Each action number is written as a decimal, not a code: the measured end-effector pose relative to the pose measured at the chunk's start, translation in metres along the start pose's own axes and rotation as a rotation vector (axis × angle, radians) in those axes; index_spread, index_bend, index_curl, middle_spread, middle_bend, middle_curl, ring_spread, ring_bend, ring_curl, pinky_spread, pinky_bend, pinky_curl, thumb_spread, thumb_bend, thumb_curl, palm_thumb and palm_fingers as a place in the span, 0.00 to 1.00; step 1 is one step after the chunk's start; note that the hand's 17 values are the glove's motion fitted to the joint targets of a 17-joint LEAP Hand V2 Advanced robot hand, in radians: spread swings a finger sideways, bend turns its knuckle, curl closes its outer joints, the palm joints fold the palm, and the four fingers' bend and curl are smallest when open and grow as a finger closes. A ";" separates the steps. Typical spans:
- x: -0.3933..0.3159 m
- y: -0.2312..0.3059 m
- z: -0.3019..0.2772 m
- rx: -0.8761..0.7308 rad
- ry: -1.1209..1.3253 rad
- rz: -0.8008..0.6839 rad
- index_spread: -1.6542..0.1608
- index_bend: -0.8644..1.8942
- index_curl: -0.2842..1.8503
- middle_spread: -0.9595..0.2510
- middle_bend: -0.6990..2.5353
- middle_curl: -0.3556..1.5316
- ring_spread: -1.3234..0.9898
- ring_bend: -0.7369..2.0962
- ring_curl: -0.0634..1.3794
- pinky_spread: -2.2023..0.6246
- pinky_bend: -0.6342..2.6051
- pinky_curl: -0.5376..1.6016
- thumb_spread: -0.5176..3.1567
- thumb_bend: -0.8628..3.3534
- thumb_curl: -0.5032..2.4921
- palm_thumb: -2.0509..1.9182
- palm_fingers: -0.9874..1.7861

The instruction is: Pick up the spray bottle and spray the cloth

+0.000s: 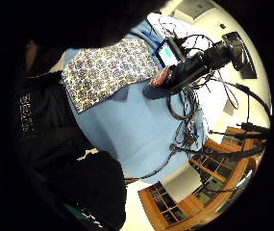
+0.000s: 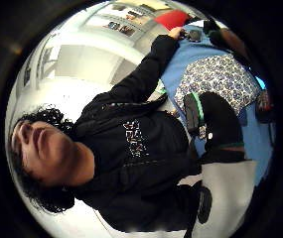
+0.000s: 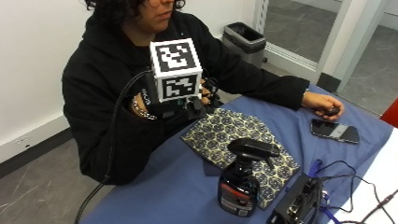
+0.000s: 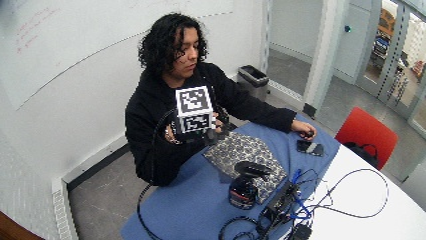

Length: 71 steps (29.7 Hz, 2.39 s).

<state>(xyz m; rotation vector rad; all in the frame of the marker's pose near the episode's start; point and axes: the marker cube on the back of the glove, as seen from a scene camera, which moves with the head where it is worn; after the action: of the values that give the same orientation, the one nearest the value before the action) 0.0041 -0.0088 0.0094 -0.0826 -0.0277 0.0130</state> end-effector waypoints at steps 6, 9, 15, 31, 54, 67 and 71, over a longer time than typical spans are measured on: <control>0.006 0.001 -0.002 -0.007 -0.015 0.021 0.74 0.36 0.24 0.80 0.31 0.33 0.56 0.41 0.23 0.85 0.26 0.36 0.47 0.30 0.25 0.67 0.58; 0.014 0.004 -0.005 -0.002 -0.031 0.056 0.74 0.36 0.24 0.80 0.31 0.34 0.56 0.41 0.23 0.85 0.26 0.37 0.48 0.29 0.25 0.67 0.58; 0.038 0.012 -0.015 0.024 -0.076 0.175 0.74 0.36 0.25 0.80 0.31 0.35 0.56 0.41 0.24 0.85 0.26 0.38 0.49 0.29 0.26 0.67 0.59; 0.125 0.032 -0.020 -0.007 -0.217 0.643 0.77 0.38 0.27 0.82 0.30 0.37 0.56 0.38 0.25 0.85 0.25 0.38 0.50 0.26 0.26 0.67 0.61; 0.213 -0.036 0.000 0.372 -0.610 0.332 0.76 0.34 0.25 0.78 0.32 0.40 0.55 0.40 0.29 0.83 0.27 0.40 0.46 0.23 0.28 0.69 0.65; 0.197 -0.071 0.012 0.532 -1.093 0.165 0.78 0.38 0.28 0.75 0.35 0.42 0.52 0.41 0.30 0.80 0.24 0.39 0.43 0.23 0.30 0.74 0.76; 0.198 -0.080 0.017 0.649 -1.133 0.166 0.78 0.38 0.29 0.72 0.37 0.44 0.50 0.45 0.33 0.74 0.27 0.41 0.41 0.23 0.31 0.75 0.85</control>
<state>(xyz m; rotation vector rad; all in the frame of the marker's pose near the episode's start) 0.2022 -0.0842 0.0388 0.5821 -1.1424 0.2326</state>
